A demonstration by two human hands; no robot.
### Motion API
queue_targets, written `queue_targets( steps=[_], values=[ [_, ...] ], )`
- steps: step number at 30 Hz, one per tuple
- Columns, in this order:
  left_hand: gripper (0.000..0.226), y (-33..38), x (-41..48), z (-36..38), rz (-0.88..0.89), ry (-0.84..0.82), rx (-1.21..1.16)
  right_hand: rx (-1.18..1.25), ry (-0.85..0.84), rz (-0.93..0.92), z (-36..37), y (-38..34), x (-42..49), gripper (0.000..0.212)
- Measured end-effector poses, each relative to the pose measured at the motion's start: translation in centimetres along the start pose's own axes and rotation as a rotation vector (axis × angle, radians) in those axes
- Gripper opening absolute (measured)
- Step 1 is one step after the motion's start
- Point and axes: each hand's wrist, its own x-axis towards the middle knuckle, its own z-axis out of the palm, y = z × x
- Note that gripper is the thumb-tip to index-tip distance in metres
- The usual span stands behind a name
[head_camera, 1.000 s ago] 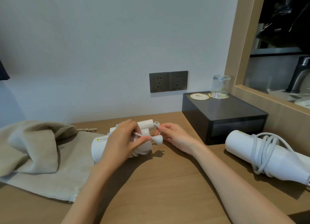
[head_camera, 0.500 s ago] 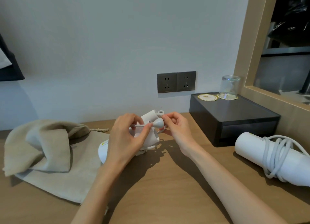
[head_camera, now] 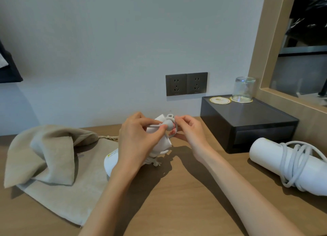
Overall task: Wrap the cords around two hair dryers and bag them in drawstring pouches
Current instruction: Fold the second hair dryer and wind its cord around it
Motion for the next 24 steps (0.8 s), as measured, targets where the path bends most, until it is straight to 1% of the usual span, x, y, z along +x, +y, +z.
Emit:
queue_targets(
  steps=[2, 4, 6, 10, 12, 15, 19, 22, 24],
  values=[
    [0.013, 0.1, 0.8, -0.4, -0.033, -0.055, 0.014, 0.080, -0.095, 0.079, -0.4, -0.5, 0.1, 0.019],
    [0.014, 0.2, 1.5, -0.8, -0.056, -0.098, 0.029, 0.081, -0.154, 0.089, -0.7, -0.8, 0.2, 0.023],
    [0.016, 0.3, 1.7, -0.9, -0.065, -0.121, 0.040, 0.078, -0.167, 0.087, -0.9, -1.0, 0.1, 0.028],
    [0.018, 0.3, 1.3, -1.1, -0.054, -0.085, 0.051, 0.135, -0.199, 0.105, -1.1, -1.2, 0.0, 0.038],
    [0.019, 0.4, 1.3, -1.2, -0.064, -0.081, 0.057, 0.114, -0.189, 0.098, -1.0, -1.3, -0.1, 0.041],
    [0.020, 1.0, 1.7, -1.2, -0.090, -0.117, 0.133, 0.085, -0.159, 0.062, -0.9, -1.4, -0.4, 0.035],
    [0.019, 1.7, 2.2, -1.2, -0.113, -0.212, 0.241, 0.095, -0.193, 0.026, -1.1, -1.5, -0.5, 0.029],
    [0.017, 1.9, 2.3, -0.8, -0.147, -0.212, 0.267, 0.138, -0.237, 0.035, -1.2, -1.5, -0.7, 0.031],
    [0.016, 2.0, 2.0, -0.5, -0.130, -0.185, 0.288, 0.149, -0.243, 0.045, -1.1, -1.6, -0.7, 0.032]
  ],
)
